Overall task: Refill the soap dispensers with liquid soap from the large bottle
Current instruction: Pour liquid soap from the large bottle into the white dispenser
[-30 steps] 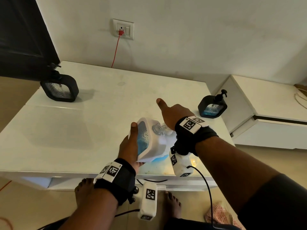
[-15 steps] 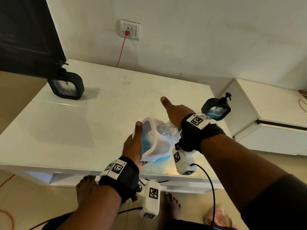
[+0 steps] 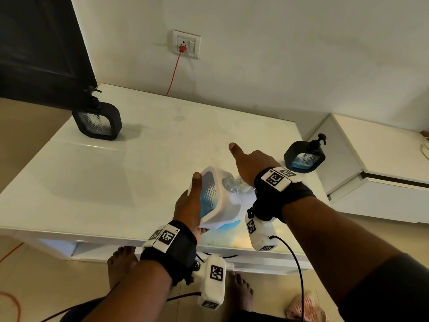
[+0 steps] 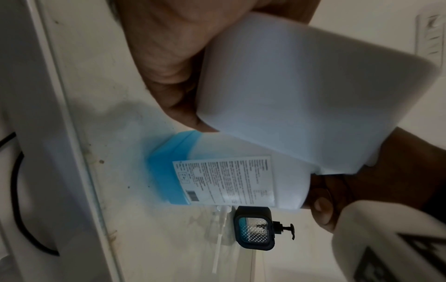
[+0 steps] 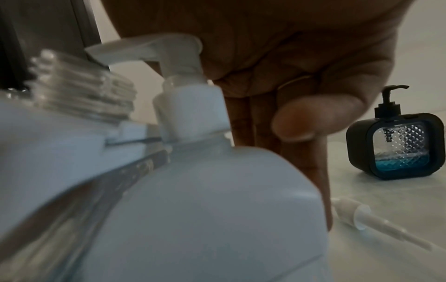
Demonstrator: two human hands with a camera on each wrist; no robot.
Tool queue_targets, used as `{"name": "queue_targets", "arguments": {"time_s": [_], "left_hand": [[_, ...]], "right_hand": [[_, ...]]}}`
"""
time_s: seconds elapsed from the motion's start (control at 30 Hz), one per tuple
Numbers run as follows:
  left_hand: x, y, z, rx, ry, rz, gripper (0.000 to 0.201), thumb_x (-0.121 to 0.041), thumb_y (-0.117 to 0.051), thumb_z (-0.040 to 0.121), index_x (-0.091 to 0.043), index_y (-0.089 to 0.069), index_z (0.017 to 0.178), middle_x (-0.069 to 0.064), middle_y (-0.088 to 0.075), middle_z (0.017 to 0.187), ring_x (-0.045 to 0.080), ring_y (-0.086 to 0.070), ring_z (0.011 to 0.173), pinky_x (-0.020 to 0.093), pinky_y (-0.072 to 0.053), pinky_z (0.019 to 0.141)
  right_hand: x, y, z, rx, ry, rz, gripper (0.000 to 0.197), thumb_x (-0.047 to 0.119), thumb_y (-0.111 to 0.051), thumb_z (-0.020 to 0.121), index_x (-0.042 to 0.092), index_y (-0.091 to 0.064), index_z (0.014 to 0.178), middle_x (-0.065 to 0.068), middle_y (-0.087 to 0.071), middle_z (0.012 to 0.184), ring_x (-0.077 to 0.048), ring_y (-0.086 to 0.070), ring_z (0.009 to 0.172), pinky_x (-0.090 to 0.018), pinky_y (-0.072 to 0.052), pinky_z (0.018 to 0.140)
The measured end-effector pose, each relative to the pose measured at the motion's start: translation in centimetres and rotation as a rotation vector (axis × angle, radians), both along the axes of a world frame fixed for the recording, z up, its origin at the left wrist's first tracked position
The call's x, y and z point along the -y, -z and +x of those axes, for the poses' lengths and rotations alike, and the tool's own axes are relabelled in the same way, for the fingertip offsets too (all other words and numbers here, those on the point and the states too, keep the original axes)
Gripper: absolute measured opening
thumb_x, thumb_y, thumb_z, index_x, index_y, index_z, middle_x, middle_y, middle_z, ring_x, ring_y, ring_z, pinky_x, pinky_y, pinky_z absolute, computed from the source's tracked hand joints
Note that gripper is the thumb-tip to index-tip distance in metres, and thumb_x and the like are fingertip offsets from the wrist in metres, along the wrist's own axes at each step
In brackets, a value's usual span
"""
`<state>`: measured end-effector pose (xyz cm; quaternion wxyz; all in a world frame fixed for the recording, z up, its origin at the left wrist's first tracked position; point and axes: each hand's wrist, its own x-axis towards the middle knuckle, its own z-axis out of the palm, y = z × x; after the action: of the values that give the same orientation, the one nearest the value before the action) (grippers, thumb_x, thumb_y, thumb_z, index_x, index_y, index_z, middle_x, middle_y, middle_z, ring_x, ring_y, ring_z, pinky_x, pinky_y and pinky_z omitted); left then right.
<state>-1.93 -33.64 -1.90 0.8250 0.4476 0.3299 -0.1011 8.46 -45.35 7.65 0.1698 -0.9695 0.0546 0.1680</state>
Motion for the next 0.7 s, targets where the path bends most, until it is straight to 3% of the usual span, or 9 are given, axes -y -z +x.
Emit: {"name": "queue_targets", "arguments": {"time_s": [0.07,0.13,0.2,0.3,0.4,0.53,0.6,0.7], "left_hand": [[0.0,-0.2,0.1,-0.001,-0.002,0.006,0.056,-0.076,-0.052,0.087,-0.03,-0.07,0.113,0.01,-0.078,0.107,0.031,-0.075,0.094,0.042,-0.062,0.071],[0.0,-0.3,0.2,-0.01,0.002,0.001,0.052,-0.075,-0.052,0.089,-0.031,-0.069,0.11,0.01,-0.077,0.108,0.031,-0.074,0.095,0.041,-0.061,0.071],[0.2,-0.2,0.2,-0.012,0.007,-0.002,0.051,-0.075,-0.051,0.089,-0.031,-0.068,0.109,0.009,-0.077,0.107,0.031,-0.073,0.096,0.042,-0.061,0.072],[0.2,0.0,0.3,-0.011,-0.001,-0.008,0.053,-0.076,-0.052,0.088,-0.031,-0.069,0.11,0.01,-0.077,0.109,0.033,-0.074,0.098,0.046,-0.062,0.077],[0.1,0.2,0.3,-0.005,-0.002,0.0,0.058,-0.078,-0.052,0.085,-0.031,-0.069,0.114,0.01,-0.077,0.11,0.034,-0.074,0.099,0.048,-0.062,0.079],[0.0,0.3,0.1,0.012,0.005,0.0,0.076,-0.083,-0.053,0.067,-0.029,-0.07,0.118,0.011,-0.078,0.109,0.034,-0.075,0.099,0.047,-0.063,0.079],[0.1,0.1,0.0,0.019,0.001,-0.006,0.077,-0.082,-0.055,0.065,-0.028,-0.071,0.117,0.012,-0.078,0.109,0.034,-0.075,0.099,0.05,-0.063,0.082],[0.1,0.1,0.0,0.019,0.0,-0.005,0.074,-0.082,-0.055,0.068,-0.028,-0.071,0.115,0.012,-0.079,0.107,0.034,-0.075,0.097,0.052,-0.062,0.084]], "right_hand": [[0.0,-0.8,-0.1,-0.053,-0.003,0.051,0.081,0.083,-0.018,0.086,0.014,-0.058,0.074,-0.009,-0.065,0.086,-0.028,-0.062,0.083,-0.038,-0.048,0.088],[0.0,-1.5,-0.2,-0.122,0.013,0.124,0.082,0.084,-0.017,0.086,0.011,-0.055,0.081,-0.013,-0.065,0.101,-0.032,-0.063,0.095,-0.043,-0.046,0.1],[-0.1,-1.9,-0.3,-0.155,0.028,0.162,0.081,0.083,-0.016,0.086,0.011,-0.053,0.088,-0.015,-0.063,0.11,-0.034,-0.062,0.102,-0.046,-0.044,0.104],[-0.2,-1.7,-0.3,-0.122,0.009,0.121,0.082,0.083,-0.013,0.086,0.013,-0.055,0.076,-0.014,-0.065,0.1,-0.031,-0.063,0.094,-0.043,-0.046,0.099],[-0.2,-1.1,0.0,-0.07,0.01,0.08,0.081,0.083,-0.016,0.086,0.015,-0.058,0.073,-0.012,-0.067,0.095,-0.03,-0.063,0.088,-0.037,-0.045,0.085],[0.0,-0.3,0.1,-0.02,0.023,0.035,0.077,0.083,-0.023,0.086,0.016,-0.059,0.074,-0.009,-0.067,0.089,-0.027,-0.061,0.08,-0.034,-0.04,0.075],[0.1,0.0,0.1,-0.004,0.021,0.023,0.078,0.082,-0.024,0.087,0.013,-0.062,0.08,-0.007,-0.065,0.087,-0.024,-0.057,0.075,-0.035,-0.039,0.074],[0.3,0.3,0.1,0.016,0.033,0.001,0.079,0.082,-0.026,0.086,0.013,-0.064,0.097,-0.008,-0.066,0.095,-0.026,-0.059,0.082,-0.035,-0.041,0.076]]}}
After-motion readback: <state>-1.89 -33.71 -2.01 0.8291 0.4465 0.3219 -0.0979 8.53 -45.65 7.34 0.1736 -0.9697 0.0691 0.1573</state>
